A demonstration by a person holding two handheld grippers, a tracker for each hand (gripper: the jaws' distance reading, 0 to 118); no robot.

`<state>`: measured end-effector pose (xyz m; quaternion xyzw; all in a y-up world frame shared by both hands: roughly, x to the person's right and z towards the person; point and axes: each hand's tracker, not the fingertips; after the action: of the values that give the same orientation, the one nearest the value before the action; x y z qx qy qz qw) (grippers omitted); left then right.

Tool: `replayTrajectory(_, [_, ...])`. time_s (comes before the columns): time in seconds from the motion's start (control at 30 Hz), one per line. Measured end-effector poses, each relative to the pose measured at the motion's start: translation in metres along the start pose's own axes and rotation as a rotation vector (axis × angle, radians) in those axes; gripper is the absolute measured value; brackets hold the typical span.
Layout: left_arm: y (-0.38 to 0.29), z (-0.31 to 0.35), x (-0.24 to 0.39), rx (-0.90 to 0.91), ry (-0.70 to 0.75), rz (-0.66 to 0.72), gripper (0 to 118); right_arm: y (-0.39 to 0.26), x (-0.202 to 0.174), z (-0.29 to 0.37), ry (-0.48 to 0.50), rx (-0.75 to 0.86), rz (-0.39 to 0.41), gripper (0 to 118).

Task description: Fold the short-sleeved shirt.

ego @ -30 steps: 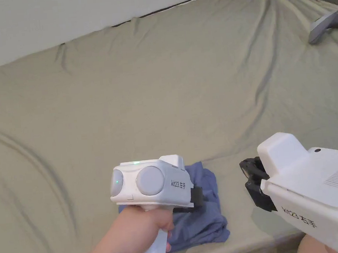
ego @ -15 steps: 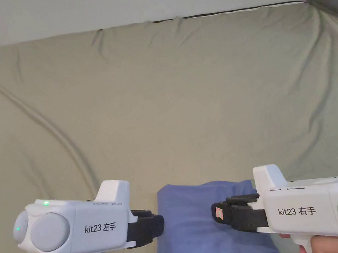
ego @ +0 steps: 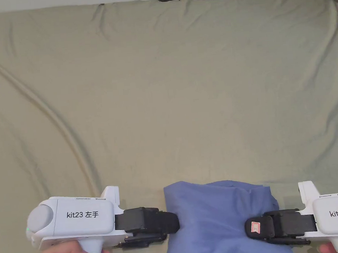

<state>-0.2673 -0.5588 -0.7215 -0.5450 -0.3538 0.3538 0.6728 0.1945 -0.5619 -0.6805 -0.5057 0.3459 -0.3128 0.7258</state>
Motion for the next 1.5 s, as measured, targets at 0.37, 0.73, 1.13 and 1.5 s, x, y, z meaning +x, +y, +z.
replayTrajectory(0.37, [0.011, -0.039, -0.001, 0.014, -0.222, 0.093, 47, -0.006, 0.003, 0.0, 0.034, 0.006, -0.016, 1])
replayTrajectory(0.73, [-0.002, -0.022, 0.012, -0.043, -0.283, -0.024, 118, -0.006, -0.002, -0.001, 0.039, 0.005, 0.005, 1])
replayTrajectory(1.13, [0.001, -0.047, 0.05, -0.107, -0.092, -0.182, 45, -0.006, 0.0, 0.003, 0.033, 0.019, 0.01, 1])
replayTrajectory(1.5, [0.002, -0.026, 0.079, -0.062, 0.127, -0.202, 26, -0.013, -0.03, 0.031, -0.02, 0.105, 0.081, 0])
